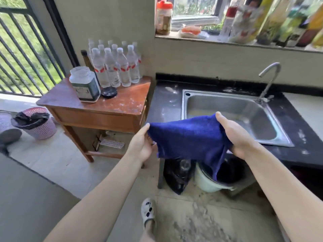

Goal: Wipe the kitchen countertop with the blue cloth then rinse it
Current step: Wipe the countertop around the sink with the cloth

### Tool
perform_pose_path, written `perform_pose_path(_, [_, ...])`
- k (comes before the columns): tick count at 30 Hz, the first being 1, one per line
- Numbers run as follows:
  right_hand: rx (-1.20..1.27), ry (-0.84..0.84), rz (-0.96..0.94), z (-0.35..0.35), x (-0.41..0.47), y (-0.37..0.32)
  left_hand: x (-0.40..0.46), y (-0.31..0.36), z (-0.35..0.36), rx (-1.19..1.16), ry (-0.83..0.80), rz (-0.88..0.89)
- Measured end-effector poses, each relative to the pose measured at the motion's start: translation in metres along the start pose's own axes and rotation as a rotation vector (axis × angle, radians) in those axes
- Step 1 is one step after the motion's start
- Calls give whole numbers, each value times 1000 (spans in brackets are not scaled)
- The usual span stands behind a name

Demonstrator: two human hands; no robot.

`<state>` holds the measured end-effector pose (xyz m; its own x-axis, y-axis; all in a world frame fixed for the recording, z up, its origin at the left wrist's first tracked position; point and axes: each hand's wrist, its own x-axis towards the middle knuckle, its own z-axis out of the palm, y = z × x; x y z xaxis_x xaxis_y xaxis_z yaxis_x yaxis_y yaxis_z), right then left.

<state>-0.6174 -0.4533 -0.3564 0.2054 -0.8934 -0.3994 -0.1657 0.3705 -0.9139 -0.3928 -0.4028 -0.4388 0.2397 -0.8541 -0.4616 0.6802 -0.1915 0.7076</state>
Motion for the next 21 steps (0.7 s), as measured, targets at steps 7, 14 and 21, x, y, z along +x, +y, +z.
perform_pose_path(7, [-109, 169, -163, -21, 91, -25, 73, 77, 33, -21, 21, 244])
perform_pose_path(14, [-4, 276, -337, 13, 168, -68, 138, 146, 39, 335, 12, 581])
perform_pose_path(21, [-35, 378, -572, 47, 198, -92, 183, 190, 35, 566, -56, 686])
